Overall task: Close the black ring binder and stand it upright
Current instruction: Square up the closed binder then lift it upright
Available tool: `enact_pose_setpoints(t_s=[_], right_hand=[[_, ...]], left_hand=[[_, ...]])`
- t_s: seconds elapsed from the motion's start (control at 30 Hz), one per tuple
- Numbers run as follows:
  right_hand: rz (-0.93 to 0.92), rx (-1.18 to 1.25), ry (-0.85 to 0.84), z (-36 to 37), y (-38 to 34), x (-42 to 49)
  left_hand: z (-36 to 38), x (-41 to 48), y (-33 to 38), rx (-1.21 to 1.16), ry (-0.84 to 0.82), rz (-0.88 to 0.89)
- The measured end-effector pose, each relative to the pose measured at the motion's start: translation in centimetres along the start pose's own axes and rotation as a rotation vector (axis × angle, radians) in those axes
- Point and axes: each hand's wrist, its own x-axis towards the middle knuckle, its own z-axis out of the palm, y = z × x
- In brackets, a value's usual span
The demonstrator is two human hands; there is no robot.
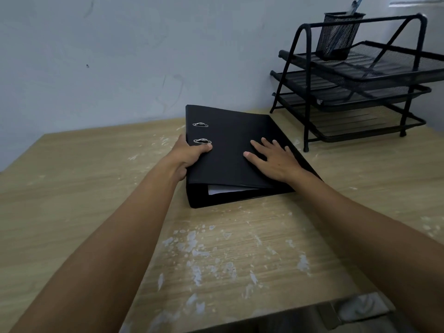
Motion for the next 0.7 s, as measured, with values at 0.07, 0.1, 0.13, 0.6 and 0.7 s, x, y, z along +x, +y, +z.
enact_pose_setpoints(t_s=[0.07,0.1,0.13,0.6,0.7], right_hand=[[-0.006,-0.007,0.0,0.4,-0.6,-0.4],[-0.009,-0.009,-0.002,0.6,-1.0,-0.6],[-0.013,-0.01,-0.002,0.8,-1.4,-0.9],[-0.106,0.003,-0.039,3.1,-7.1,-6.3],[-0.125,0.001,-0.039,3.3,-7.4,-7.3]], left_hand=[[-0.7,-0.5,-0.2,0.009,0.012,0.002],[-1.2,-0.8,-0.3,0.011,0.016,0.001],[-1.7,-1.1,-0.4,0.012,0.019,0.0],[-7.9,-8.1,-2.3,-0.014,0.085,0.038],[-8.3,-9.2,-2.8,-0.014,0.102,0.051]])
